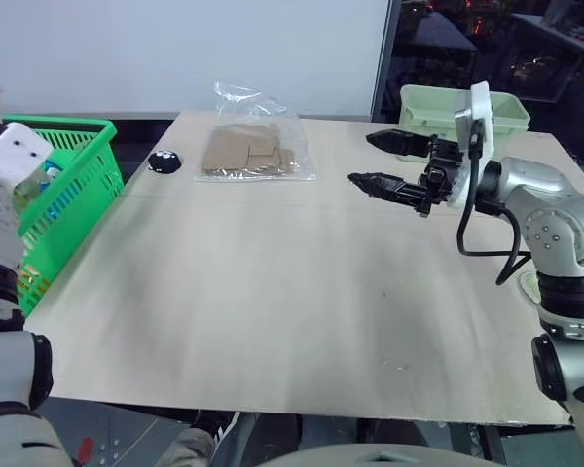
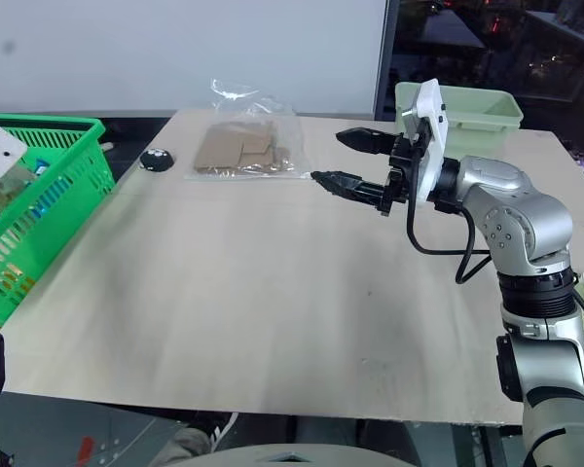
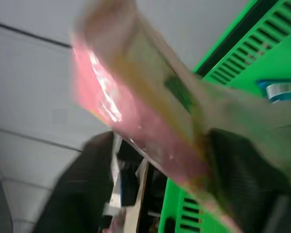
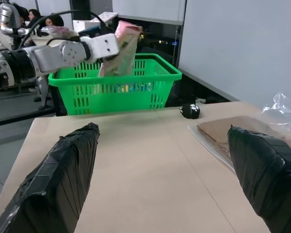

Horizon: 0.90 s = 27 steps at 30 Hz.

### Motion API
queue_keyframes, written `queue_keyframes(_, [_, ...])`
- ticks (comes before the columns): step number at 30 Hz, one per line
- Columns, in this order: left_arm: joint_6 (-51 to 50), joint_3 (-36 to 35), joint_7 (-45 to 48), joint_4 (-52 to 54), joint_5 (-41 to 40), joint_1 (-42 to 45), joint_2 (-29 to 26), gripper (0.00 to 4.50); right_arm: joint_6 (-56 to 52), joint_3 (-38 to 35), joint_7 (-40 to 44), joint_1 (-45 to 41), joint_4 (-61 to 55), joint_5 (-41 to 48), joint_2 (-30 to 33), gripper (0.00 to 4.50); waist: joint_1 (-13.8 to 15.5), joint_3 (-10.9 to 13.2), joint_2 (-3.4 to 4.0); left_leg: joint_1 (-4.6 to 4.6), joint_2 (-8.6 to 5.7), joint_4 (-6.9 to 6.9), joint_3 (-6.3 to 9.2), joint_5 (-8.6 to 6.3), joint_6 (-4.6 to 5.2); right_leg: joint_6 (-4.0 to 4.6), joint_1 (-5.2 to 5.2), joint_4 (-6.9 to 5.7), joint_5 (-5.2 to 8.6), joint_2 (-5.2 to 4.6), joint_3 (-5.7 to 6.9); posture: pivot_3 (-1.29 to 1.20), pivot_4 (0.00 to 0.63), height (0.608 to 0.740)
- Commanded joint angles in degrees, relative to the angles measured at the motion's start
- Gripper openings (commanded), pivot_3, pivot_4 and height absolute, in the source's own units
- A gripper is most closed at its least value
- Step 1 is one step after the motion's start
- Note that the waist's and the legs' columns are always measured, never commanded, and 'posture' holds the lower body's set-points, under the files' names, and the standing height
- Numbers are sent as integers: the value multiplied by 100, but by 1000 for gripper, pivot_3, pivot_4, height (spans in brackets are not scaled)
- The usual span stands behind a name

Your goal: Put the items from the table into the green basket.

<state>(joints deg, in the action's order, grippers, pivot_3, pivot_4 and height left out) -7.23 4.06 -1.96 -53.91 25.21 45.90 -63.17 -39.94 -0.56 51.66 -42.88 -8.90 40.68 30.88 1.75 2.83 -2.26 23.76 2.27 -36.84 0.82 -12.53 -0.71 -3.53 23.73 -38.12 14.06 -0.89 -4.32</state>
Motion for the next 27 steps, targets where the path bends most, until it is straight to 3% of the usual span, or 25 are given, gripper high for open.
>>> queue_keyframes(1, [-72, -134, -99, 187, 17, 72, -149, 4446, 16, -199, -37, -60, -162, 37, 76, 4500, -13, 0, 0, 0, 0, -2, 0, 0, 0, 0, 0, 0, 0, 0, 0, 51, 0, 740])
queue_keyframes(4, [-39, -137, -99, 256, 9, 32, -125, 4446, 28, -202, -32, -37, -162, 25, 102, 4500, -38, 0, 0, 1, 0, -8, 0, 0, 0, 0, -3, 0, 0, 0, 0, 49, 0, 740])
queue_keyframes(7, [272, -623, 3, 459, -590, -51, 101, 4446, 7, -208, -29, 5, -179, 27, 147, 4500, -73, -1, 0, 1, 0, -11, 0, 0, 0, 0, -4, 0, 0, -1, 0, 49, 0, 740])
queue_keyframes(11, [501, -2105, 720, 1487, -2447, -278, 886, 4446, -93, -284, -39, 130, -209, 60, 304, 4500, -73, -2, -1, 4, 0, -21, 3, 0, 0, 2, -5, -6, -2, -4, 2, 57, 0, 740])
queue_keyframes(14, [-35, -2630, 1887, 3130, -3716, -1172, 1412, 4446, 10, -390, 56, 466, -182, -43, 541, 4500, -107, -5, 0, 4, -1, -28, 0, 0, 0, 5, -6, -12, -5, -8, 2, 65, 0, 740])
queue_keyframes(19, [-1204, -2794, 3170, 6291, -5395, -3677, 2093, 4446, 596, -651, 146, 1441, -15, -413, 812, 4500, -207, -24, 13, -4, 1, -27, -17, -6, 9, 7, -10, -7, -6, -12, -16, 68, 0, 740])
queue_keyframes(23, [-1548, -2573, 3487, 7238, -5575, -4919, 2350, 4446, 1133, -673, 205, 2337, -52, -802, 903, 4500, -228, -22, 15, -9, 7, -30, -5, -5, 11, 8, -11, -12, -5, 3, -14, 66, 0, 740])
queue_keyframes(25, [-1611, -2291, 3505, 7529, -5456, -5409, 2523, 4446, 1817, -446, 282, 3116, -151, -1425, 1053, 4500, -229, -50, 43, -31, 9, -29, -6, -4, 11, 8, -33, -7, -4, 7, -15, 64, 0, 740])
queue_keyframes(27, [-1630, -2015, 3464, 7715, -5369, -5627, 2710, 4446, 2131, -456, 205, 3633, -171, -1599, 965, 4500, -194, -57, 74, -93, 4, -20, -18, -6, 11, 26, -105, 27, 12, -2, -18, 64, 0, 740])
